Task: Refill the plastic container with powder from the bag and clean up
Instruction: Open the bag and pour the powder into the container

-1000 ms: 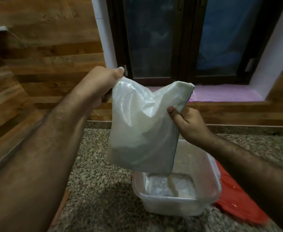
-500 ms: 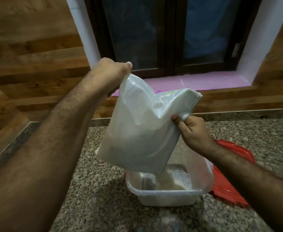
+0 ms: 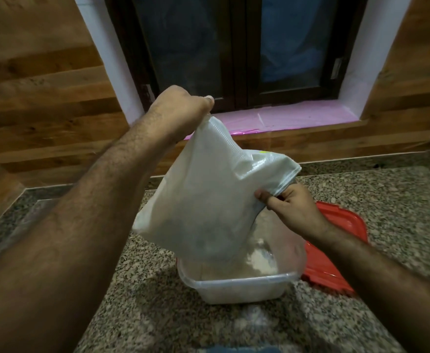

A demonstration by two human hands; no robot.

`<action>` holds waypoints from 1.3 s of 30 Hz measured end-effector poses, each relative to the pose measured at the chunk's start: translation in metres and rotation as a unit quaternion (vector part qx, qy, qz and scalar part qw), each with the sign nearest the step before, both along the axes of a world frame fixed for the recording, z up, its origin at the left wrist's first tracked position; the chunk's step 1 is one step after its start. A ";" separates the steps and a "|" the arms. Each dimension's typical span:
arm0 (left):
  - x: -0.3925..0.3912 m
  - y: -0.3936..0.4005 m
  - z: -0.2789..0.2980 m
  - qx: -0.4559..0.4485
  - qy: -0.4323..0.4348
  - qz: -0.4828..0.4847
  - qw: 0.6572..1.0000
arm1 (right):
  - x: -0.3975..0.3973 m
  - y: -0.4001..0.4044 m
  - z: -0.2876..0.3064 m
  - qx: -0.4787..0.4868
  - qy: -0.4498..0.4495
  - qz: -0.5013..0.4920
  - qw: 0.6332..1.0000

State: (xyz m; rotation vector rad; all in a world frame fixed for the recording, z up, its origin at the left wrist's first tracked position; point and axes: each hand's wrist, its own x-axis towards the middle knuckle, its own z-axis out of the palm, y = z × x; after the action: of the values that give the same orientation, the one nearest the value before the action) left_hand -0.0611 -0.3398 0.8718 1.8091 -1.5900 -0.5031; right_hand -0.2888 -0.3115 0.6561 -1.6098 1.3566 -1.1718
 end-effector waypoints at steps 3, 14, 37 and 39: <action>-0.004 -0.004 -0.004 -0.005 -0.034 -0.012 0.999 | -0.007 0.003 -0.001 0.042 0.004 0.016 0.999; -0.018 -0.013 -0.014 -0.007 -0.101 -0.022 0.995 | -0.048 0.013 0.052 0.026 -0.110 -0.014 0.993; -0.034 -0.002 -0.023 0.000 -0.216 -0.037 0.976 | 0.052 -0.015 0.109 0.000 -0.014 0.071 0.997; -0.018 0.008 -0.029 -0.029 -0.191 -0.034 0.981 | 0.055 -0.014 0.107 -0.003 -0.018 0.070 0.997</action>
State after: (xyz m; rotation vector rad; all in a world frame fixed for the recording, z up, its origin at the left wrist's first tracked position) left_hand -0.0786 -0.3313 0.8427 1.8927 -1.9040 -0.1381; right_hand -0.2337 -0.3250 0.7635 -1.6523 1.1988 -1.1152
